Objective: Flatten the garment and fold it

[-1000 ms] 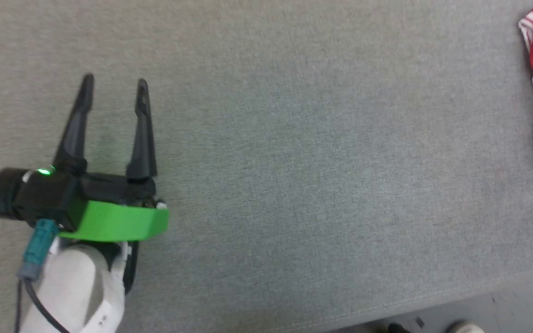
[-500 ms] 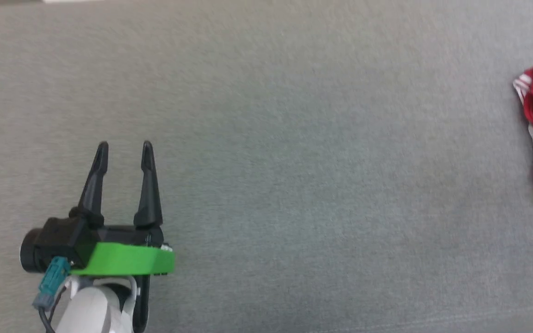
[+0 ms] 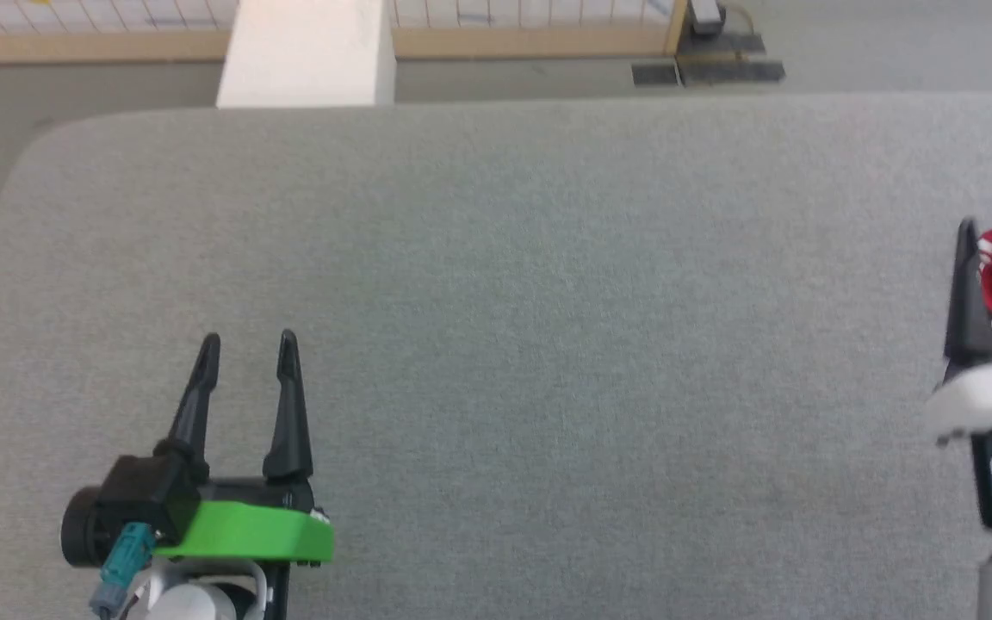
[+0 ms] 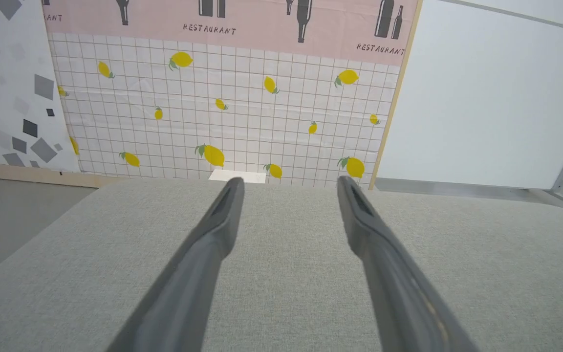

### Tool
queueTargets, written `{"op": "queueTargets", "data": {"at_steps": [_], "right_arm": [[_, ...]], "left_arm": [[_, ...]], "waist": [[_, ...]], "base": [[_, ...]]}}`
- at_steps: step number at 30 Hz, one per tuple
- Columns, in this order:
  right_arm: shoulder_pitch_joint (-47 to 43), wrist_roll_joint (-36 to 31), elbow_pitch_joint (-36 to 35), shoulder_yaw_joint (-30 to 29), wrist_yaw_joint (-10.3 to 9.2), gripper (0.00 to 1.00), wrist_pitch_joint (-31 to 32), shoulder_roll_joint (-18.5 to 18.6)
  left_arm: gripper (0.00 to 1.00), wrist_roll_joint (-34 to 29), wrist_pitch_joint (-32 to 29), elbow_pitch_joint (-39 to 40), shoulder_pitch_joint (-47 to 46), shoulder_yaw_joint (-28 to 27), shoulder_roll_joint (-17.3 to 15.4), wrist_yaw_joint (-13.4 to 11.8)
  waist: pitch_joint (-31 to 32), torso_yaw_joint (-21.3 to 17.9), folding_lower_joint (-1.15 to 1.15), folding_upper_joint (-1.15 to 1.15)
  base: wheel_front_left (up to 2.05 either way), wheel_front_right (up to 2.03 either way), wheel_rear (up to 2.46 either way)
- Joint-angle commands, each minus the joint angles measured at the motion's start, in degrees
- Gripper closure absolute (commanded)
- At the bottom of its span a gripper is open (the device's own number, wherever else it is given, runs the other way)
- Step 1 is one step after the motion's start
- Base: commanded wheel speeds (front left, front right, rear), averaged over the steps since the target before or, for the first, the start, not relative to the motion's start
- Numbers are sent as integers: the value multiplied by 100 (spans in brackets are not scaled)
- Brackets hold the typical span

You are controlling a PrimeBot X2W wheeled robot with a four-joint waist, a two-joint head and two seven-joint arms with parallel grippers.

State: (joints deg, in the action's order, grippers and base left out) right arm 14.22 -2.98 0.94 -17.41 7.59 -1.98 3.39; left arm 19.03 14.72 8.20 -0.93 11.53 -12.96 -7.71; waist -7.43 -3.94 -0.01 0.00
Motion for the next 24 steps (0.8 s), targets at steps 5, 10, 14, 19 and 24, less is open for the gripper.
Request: {"op": "queueTargets", "data": {"at_steps": [5, 10, 14, 19, 24], "right_arm": [[-626, 187, 167, 148, -10, 0, -210, -47], [-972, 279, 504, 209, -10, 0, -511, -49], [-1208, 460, 733, 204, -10, 0, -681, -50], [-1381, 503, 871, 285, -10, 0, -869, -50], [-1376, 533, 907, 328, -10, 0, -957, -51]], "left_arm": [[0, -113, 26, -298, 181, 5, 83, 42], [0, -197, 27, -576, 305, 28, 174, 141], [0, -298, 27, -628, 401, 1, 267, 197], [0, -424, 28, -679, 466, -2, 378, 272], [0, -508, 28, -639, 457, -94, 456, 332]], "waist": [[433, 144, 1, 0], [642, 172, 1, 0], [716, 199, 1, 0], [712, 235, 1, 0], [607, 244, 1, 0]], "base": [[0, 0, 0], [0, 0, 0], [0, 0, 0], [0, 0, 0], [0, 0, 0]]}}
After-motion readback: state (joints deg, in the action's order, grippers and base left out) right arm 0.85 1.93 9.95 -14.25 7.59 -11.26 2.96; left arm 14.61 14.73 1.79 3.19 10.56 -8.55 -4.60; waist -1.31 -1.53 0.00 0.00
